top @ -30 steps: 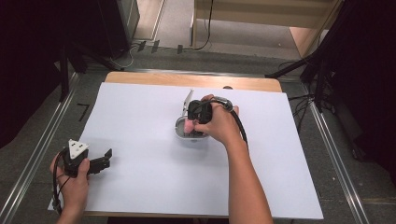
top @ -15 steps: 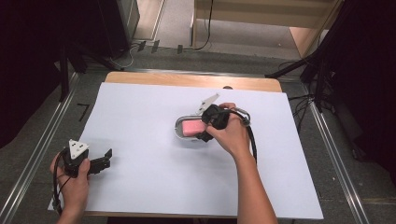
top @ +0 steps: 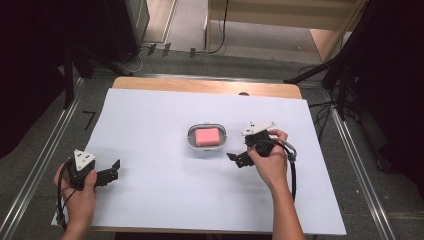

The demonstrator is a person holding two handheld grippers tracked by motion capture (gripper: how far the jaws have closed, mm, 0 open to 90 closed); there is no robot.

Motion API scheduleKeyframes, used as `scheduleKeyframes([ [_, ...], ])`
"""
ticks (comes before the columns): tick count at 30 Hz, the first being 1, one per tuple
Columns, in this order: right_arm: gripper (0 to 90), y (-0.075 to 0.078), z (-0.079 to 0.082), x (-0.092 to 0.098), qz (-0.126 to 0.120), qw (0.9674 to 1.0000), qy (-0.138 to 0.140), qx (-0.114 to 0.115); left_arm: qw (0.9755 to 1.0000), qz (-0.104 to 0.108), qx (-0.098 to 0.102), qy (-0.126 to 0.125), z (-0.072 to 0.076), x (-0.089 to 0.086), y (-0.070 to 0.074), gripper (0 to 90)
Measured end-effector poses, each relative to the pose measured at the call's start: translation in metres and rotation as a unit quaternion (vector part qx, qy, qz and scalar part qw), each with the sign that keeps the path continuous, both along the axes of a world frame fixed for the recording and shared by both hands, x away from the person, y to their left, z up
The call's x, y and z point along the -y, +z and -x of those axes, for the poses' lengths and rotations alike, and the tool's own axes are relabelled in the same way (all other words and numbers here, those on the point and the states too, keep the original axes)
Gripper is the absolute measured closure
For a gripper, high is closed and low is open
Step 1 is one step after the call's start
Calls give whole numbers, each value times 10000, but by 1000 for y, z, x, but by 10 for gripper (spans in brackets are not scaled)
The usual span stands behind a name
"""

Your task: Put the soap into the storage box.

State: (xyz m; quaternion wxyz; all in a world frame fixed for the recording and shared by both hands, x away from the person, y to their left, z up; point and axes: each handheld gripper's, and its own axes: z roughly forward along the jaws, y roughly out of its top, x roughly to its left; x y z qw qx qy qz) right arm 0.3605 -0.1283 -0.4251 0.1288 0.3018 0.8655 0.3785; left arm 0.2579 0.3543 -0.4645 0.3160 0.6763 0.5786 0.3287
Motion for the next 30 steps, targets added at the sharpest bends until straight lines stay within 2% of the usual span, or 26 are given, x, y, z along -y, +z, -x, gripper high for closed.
scheduleKeyframes([
  [4, 0, -12, 9, 15, 23, 9997, -232, -16, 10000, 8, 1, -3, 0, 0, 0, 47],
  [13, 0, -25, 27, 46, -270, 9977, -613, -62, 10000, -14, 15, -5, 0, 0, 0, 47],
  [17, 0, -28, 35, 62, -420, 9958, -816, -49, 10000, -14, 15, -1, 1, 0, 0, 47],
  [19, 0, -30, 40, 70, -416, 9947, -939, -39, 10000, -11, 22, 2, 1, 0, 0, 47],
  [23, 0, -36, 52, 91, -538, 9913, -1199, -6, 10000, -17, 28, 3, 1, 0, 0, 47],
  [30, 0, -42, 66, 114, -620, 9876, -1441, -12, 10000, -23, 25, 4, 1, 0, 0, 47],
])
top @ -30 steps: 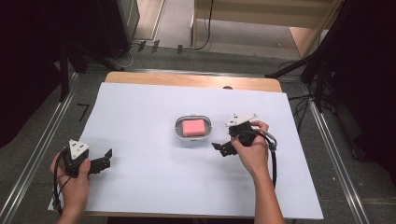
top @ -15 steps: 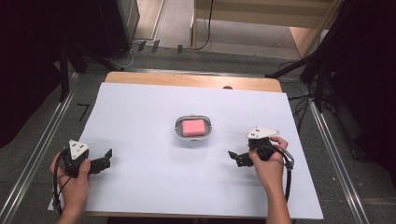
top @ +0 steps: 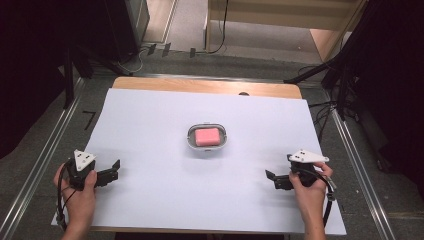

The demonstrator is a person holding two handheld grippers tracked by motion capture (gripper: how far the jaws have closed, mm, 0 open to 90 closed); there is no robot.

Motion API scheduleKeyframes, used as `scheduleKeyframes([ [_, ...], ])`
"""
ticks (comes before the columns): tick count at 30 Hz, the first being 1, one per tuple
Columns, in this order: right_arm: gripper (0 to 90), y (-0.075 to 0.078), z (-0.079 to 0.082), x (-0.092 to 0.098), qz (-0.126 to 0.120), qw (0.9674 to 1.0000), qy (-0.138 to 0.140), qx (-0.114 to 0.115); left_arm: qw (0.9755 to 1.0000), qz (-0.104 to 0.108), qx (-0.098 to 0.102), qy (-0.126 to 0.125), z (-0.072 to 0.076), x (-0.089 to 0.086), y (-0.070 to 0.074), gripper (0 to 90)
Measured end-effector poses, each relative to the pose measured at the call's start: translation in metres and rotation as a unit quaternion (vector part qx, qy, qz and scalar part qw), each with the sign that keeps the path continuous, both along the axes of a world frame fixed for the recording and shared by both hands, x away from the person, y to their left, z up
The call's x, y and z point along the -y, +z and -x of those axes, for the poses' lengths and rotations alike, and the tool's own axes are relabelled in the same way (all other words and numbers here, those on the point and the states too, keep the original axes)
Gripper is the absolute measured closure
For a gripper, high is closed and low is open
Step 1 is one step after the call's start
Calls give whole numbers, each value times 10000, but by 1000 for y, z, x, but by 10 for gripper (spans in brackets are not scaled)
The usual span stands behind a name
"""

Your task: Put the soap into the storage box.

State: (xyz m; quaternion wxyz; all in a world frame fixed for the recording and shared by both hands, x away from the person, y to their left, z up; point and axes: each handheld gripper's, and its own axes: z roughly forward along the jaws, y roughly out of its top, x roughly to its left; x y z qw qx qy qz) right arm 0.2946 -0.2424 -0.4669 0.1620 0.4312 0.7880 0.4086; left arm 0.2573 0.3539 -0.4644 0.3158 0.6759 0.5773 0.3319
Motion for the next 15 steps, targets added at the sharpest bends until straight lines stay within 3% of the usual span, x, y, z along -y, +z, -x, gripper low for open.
scheduleKeyframes([
  [15, 0, -8, 34, 47, -111, 9984, -557, 78, 10000, 5, 10, 11, 0, 0, 0, 47],
])
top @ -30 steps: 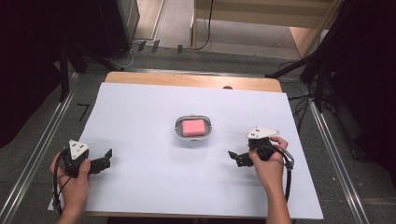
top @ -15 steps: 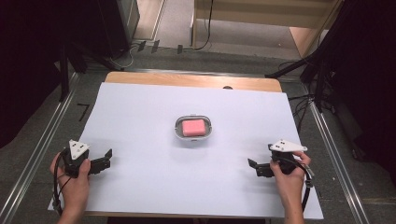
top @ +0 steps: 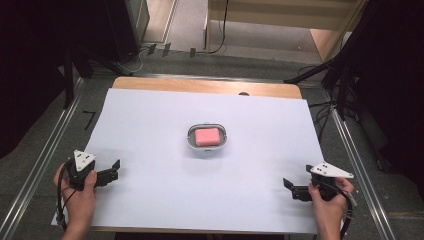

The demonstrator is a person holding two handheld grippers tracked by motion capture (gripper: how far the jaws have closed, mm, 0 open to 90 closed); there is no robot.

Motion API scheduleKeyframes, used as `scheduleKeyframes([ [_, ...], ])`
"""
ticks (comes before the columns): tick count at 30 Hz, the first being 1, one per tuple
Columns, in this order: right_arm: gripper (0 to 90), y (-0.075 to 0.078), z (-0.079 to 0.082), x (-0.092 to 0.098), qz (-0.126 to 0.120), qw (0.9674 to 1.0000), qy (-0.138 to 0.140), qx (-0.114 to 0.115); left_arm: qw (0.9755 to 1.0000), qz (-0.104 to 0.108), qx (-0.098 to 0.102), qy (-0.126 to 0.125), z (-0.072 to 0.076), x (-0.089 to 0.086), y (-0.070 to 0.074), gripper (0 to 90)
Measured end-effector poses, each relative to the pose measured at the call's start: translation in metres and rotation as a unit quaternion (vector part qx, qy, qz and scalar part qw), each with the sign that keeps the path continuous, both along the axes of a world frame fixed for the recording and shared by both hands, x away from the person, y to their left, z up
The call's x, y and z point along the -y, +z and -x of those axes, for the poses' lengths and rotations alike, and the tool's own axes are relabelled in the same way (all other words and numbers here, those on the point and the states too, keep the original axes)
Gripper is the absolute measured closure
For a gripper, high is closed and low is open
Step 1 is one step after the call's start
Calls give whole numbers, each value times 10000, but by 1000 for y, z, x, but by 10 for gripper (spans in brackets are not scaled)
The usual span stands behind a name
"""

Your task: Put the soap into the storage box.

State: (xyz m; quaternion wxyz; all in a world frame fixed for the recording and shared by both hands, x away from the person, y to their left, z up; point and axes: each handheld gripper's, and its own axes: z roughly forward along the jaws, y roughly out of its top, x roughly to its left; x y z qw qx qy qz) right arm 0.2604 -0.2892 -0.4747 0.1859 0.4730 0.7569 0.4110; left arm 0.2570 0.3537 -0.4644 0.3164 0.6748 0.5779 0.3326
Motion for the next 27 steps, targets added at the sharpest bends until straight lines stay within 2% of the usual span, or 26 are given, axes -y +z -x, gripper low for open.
scheduleKeyframes([
  [15, 0, -4, 31, 35, -225, 9987, -447, 132, 10000, -13, 6, 2, 0, 0, 0, 47],
  [24, 0, -13, 44, 46, -404, 9968, -657, 193, 10000, -39, 16, -7, 0, 0, 0, 47],
  [27, 0, -13, 46, 47, -424, 9962, -695, 324, 10000, -28, 12, 5, 0, 0, 0, 47],
])
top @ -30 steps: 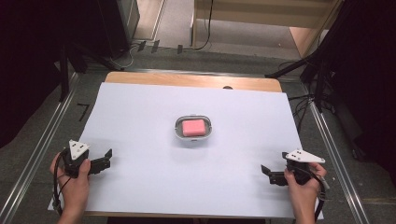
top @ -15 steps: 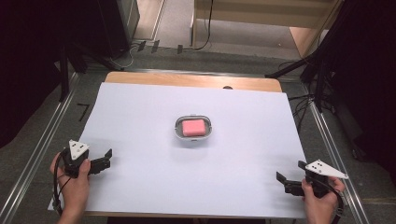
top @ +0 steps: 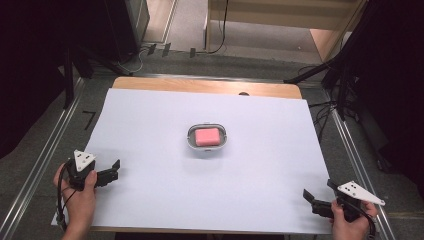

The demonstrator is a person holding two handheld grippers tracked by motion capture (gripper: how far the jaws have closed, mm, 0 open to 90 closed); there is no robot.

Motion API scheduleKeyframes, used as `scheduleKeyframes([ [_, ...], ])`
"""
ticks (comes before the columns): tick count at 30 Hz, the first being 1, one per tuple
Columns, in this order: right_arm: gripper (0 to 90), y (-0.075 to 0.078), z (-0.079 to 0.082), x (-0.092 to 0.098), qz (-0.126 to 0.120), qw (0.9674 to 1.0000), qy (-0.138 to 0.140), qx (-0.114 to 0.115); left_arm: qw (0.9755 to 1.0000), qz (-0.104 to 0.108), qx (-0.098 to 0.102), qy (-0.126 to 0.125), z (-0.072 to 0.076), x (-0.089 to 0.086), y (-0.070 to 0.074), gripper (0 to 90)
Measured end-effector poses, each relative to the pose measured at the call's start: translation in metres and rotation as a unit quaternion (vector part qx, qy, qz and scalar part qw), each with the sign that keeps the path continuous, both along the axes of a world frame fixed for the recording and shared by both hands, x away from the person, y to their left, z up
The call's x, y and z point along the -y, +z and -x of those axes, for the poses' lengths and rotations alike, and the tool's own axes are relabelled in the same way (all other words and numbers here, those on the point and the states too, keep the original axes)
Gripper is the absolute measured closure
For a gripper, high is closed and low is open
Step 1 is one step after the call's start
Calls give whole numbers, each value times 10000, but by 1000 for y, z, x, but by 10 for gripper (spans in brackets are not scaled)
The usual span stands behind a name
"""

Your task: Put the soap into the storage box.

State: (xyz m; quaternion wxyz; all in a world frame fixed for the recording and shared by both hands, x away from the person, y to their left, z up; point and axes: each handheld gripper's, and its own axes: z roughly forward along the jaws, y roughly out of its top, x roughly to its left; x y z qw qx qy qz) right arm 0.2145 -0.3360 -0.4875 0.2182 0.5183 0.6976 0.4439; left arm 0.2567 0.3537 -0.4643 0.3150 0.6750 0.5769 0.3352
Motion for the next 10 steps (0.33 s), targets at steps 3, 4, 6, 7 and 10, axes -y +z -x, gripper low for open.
scheduleKeyframes([
  [3, 0, -2, 2, -1, 58, 10000, -13, 36, 10000, 22, -3, -9, 0, -1, 0, 47],
  [4, 0, -3, 2, -2, 70, 10000, -1, 42, 10000, 22, -24, -10, 0, -1, 0, 47],
  [6, 0, -5, 2, -2, 52, 10000, 61, 3, 10000, 36, -29, -8, 0, -1, 0, 46],
  [7, 0, -6, 2, -2, 43, 10000, 63, -28, 10000, 38, -17, -1, 0, -1, 0, 47],
  [10, 0, -6, 1, 0, -19, 9999, 98, -34, 10000, 36, -20, -5, 0, -1, 0, 47],
])
